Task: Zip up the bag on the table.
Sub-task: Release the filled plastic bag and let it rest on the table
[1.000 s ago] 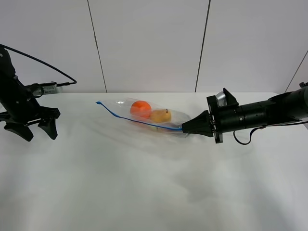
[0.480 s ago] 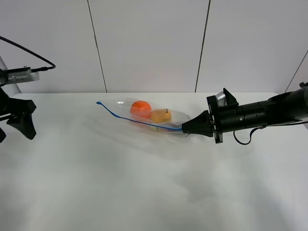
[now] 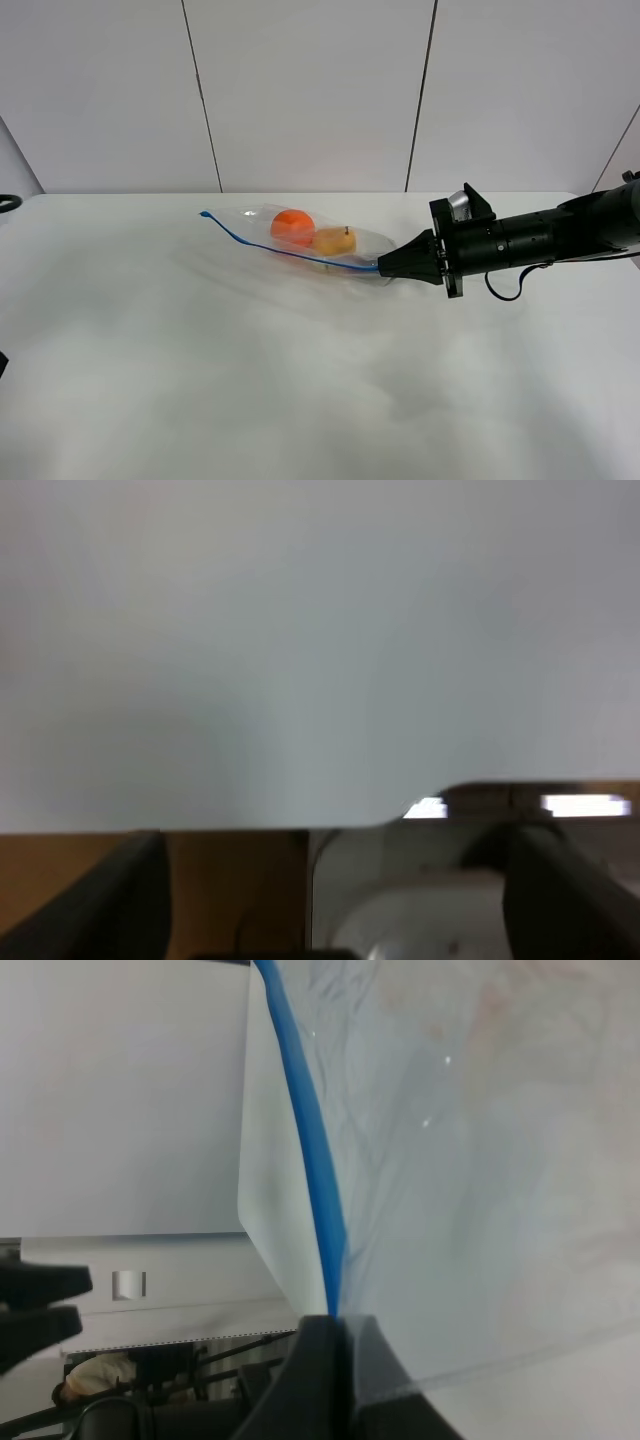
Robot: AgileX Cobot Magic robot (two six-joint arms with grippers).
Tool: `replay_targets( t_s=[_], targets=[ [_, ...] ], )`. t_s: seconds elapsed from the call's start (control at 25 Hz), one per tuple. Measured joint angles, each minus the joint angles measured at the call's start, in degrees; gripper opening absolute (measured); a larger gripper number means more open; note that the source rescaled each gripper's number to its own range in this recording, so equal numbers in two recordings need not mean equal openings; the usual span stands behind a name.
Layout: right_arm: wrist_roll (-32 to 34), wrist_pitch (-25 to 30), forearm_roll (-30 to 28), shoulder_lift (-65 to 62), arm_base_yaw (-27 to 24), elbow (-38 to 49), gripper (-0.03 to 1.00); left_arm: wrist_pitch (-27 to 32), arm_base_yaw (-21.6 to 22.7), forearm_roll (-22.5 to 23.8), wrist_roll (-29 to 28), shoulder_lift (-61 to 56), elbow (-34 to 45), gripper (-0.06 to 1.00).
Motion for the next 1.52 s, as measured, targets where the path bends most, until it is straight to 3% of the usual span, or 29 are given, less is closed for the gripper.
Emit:
replay_targets(
  t_s=[0.28, 0.56, 0.92, 1.12, 1.24, 1.36, 1.44, 1.52],
  targets=[
    [0.00, 0.00, 0.00, 0.00, 0.00, 0.00, 0.00, -1.04, 0.00, 0.29, -1.61, -17.70, 8.62, 0.90],
    [0.00, 0.00, 0.00, 0.00, 0.00, 0.00, 0.00, -0.46, -0.08, 0.91, -1.61, -26.94, 9.15, 0.90],
    [0.17, 0.00, 0.00, 0.00, 0.00, 0.00, 0.00, -0.41, -5.12, 1.07, -1.69, -36.69, 9.15, 0.90],
    [1.31, 0.00, -0.76, 0.00, 0.00, 0.00, 0.05, -0.41, -5.12, 1.07, -1.69, -46.63, 9.15, 0.90],
    [2.48, 0.09, -1.82, 0.00, 0.00, 0.00, 0.23, -0.27, -5.12, 1.07, -1.69, -51.48, 9.15, 0.90],
    [4.38, 0.13, -4.33, 0.00, 0.00, -0.54, 0.66, -0.02, -5.12, 1.07, -1.69, -52.24, 9.15, 0.90],
    [8.07, -0.21, -8.29, 0.00, 0.00, -2.53, 0.87, -0.02, -5.12, 1.09, -1.71, -52.24, 9.22, 0.90],
    [13.35, -0.72, -14.24, 0.00, 0.00, -5.74, 0.96, -0.02, -5.12, 1.09, -1.71, -52.24, 9.22, 0.90]
  ],
)
